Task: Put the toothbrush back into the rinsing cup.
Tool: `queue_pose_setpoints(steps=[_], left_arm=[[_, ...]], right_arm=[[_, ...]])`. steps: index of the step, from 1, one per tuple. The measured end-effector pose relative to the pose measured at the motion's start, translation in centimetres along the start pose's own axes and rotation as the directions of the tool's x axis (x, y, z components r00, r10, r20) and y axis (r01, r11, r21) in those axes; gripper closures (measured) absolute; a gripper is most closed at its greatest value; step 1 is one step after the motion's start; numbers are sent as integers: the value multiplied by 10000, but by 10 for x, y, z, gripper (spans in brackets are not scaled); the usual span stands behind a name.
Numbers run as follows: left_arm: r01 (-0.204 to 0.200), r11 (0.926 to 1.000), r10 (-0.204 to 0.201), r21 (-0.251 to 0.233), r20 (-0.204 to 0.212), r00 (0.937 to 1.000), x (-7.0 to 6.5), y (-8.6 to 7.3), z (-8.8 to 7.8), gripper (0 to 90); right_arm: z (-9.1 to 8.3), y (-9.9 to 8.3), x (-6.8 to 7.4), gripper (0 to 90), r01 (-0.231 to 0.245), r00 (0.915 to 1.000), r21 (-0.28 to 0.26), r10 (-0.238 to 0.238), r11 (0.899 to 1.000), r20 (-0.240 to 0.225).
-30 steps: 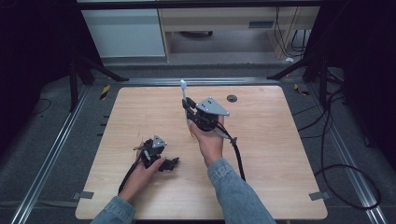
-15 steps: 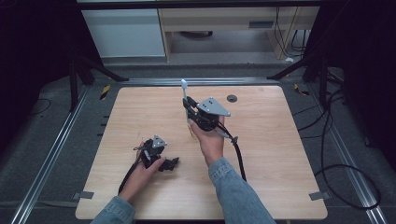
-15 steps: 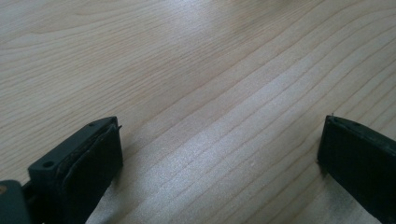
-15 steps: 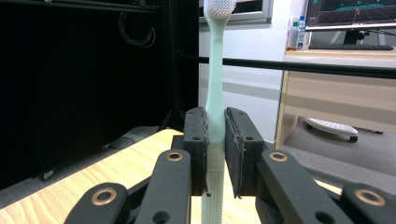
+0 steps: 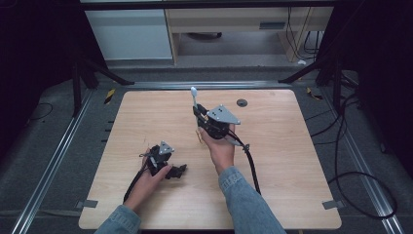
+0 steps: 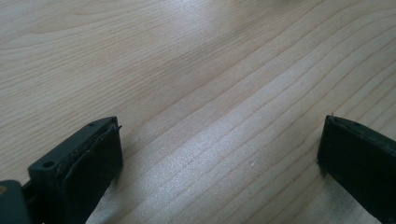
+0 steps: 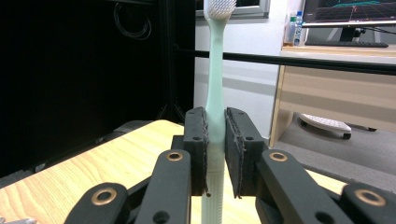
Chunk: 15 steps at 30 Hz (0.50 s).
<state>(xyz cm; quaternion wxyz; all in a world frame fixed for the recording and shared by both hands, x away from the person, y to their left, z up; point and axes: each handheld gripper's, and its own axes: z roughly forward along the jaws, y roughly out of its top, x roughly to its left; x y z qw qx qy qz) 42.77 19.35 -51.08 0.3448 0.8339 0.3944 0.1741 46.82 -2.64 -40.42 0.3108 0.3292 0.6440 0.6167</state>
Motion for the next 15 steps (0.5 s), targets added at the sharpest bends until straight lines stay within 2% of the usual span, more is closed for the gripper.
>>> queue_pose_setpoints(steps=[15], left_arm=[[-36, 10000, 36, 32, 4, 10000, 0, 0, 0, 0]], right_arm=[[2, -13, -5, 792, 6, 10000, 254, -5, 9997, -14]])
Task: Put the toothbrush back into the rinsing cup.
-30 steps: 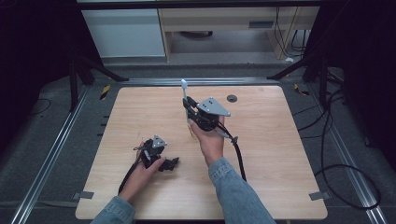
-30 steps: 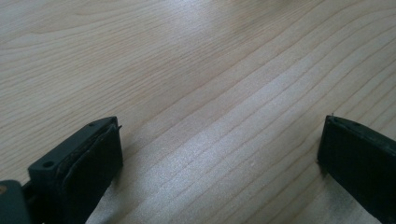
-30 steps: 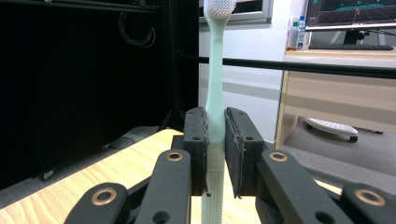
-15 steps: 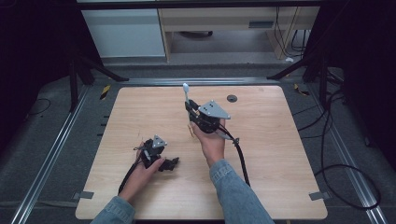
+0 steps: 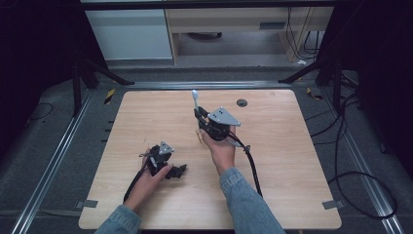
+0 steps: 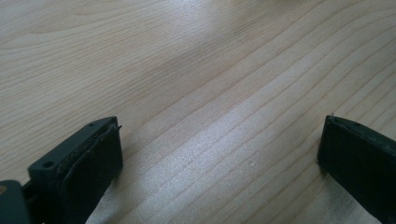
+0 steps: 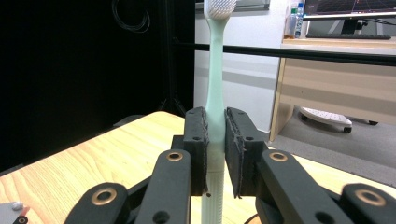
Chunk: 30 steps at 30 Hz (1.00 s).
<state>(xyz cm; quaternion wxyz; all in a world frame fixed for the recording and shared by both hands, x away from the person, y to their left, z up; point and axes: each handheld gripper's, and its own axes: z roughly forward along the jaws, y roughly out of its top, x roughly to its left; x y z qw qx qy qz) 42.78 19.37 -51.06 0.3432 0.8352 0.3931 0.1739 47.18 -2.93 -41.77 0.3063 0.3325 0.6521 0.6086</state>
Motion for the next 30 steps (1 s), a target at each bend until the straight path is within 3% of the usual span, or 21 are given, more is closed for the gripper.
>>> queue_pose_setpoints(steps=[30], left_arm=[[-3, 10000, 3, 1, 0, 10000, 0, 0, 0, 0]], right_arm=[[3, -23, -1, 791, -121, 9999, 332, 122, 9994, -25]])
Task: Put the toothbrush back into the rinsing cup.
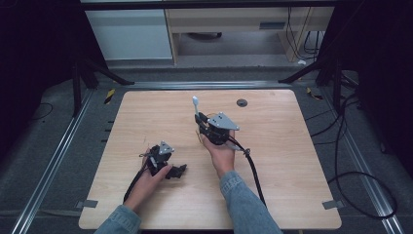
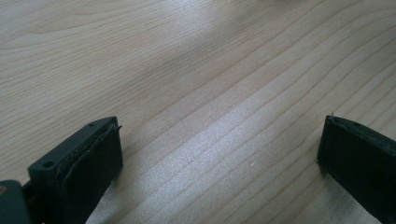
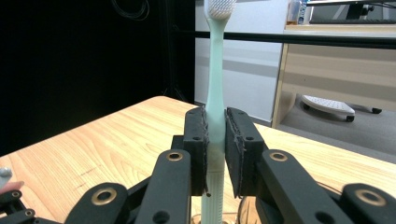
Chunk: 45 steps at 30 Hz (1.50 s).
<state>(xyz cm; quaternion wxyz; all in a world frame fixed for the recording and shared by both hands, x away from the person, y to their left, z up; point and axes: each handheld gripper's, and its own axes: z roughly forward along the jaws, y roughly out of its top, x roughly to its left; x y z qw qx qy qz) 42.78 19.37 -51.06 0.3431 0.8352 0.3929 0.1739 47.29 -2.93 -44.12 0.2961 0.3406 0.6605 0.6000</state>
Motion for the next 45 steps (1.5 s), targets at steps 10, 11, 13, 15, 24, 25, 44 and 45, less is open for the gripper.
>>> queue_pose_setpoints(steps=[10, 11, 13, 15, 24, 25, 44, 45], left_arm=[[1, 10000, -1, 2, 1, 10000, 0, 0, 0, 0], [-1, 10000, 1, 5, 1, 10000, 0, 0, 0, 0], [0, 10000, 0, 5, 0, 10000, 0, 0, 0, 0], [0, 10000, 0, 4, 1, 10000, 0, 0, 0, 0], [0, 10000, 0, 1, 1, 10000, 0, 0, 0, 0], [-2, 10000, 2, 3, 2, 10000, 0, 0, 0, 0], [-2, 10000, 2, 4, 0, 10000, 0, 0, 0, 0], [-1, 10000, 1, 2, -1, 10000, 0, 0, 0, 0]], right_arm=[[-1, -3, -2, 791, -94, 9999, 66, 93, 9999, 75], [0, -3, -2, 791, -55, 10000, 59, 55, 10000, 70], [0, -4, -2, 791, -12, 10000, 62, 12, 10000, 61], [0, -4, -2, 791, -45, 10000, 57, 45, 10000, 71], [1, -6, -1, 791, -51, 10000, 87, 50, 9999, 69], [1, -7, -2, 792, 15, 10000, 86, -15, 10000, 86], [1, -16, 0, 792, 18, 10000, 65, -18, 10000, 50], [1, -17, -1, 792, 23, 10000, 54, -23, 10000, 55]])
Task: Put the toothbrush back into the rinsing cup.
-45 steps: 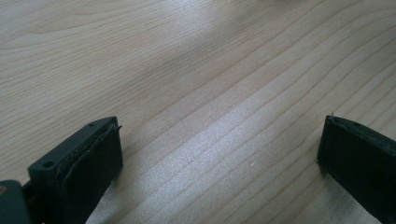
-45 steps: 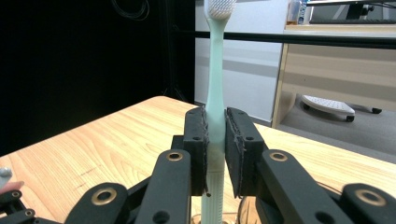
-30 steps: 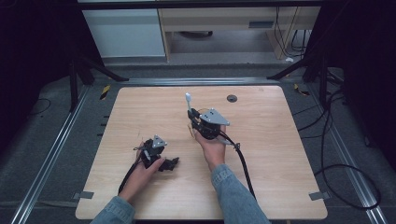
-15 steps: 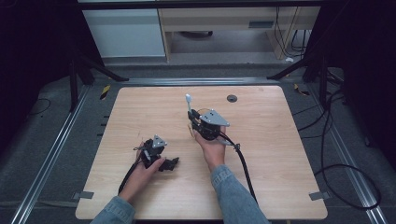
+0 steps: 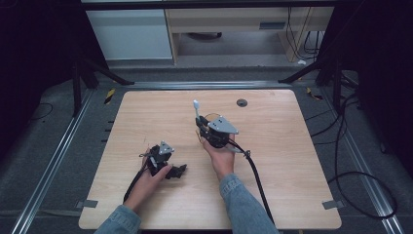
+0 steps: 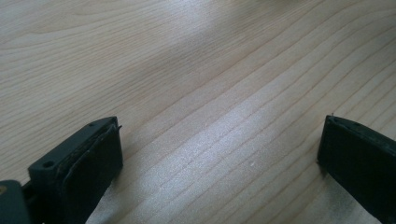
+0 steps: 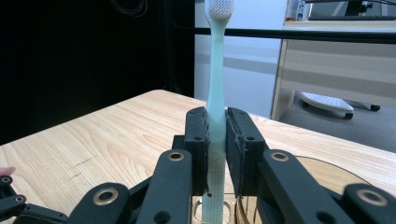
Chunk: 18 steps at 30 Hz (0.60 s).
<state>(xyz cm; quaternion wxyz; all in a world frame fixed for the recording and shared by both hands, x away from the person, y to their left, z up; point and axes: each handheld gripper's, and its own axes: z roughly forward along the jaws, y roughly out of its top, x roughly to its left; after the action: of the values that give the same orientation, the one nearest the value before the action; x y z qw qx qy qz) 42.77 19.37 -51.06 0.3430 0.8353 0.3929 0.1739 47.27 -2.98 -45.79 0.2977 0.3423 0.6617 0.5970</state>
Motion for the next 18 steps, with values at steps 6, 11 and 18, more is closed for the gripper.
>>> queue_pose_setpoints(steps=[6, 11, 18], left_arm=[[5, 10000, -5, -2, 2, 10000, 0, 0, 0, 0], [0, 10000, 0, 1, 0, 10000, 0, 0, 0, 0], [3, 10000, -3, -1, 1, 10000, 0, 0, 0, 0]], right_arm=[[-1, -5, -2, 792, -73, 10000, -48, 73, 10000, 6], [-1, -10, -3, 791, -160, 9999, -43, 160, 9999, -5], [0, -11, -1, 791, -121, 9999, -117, 120, 9999, -45]])
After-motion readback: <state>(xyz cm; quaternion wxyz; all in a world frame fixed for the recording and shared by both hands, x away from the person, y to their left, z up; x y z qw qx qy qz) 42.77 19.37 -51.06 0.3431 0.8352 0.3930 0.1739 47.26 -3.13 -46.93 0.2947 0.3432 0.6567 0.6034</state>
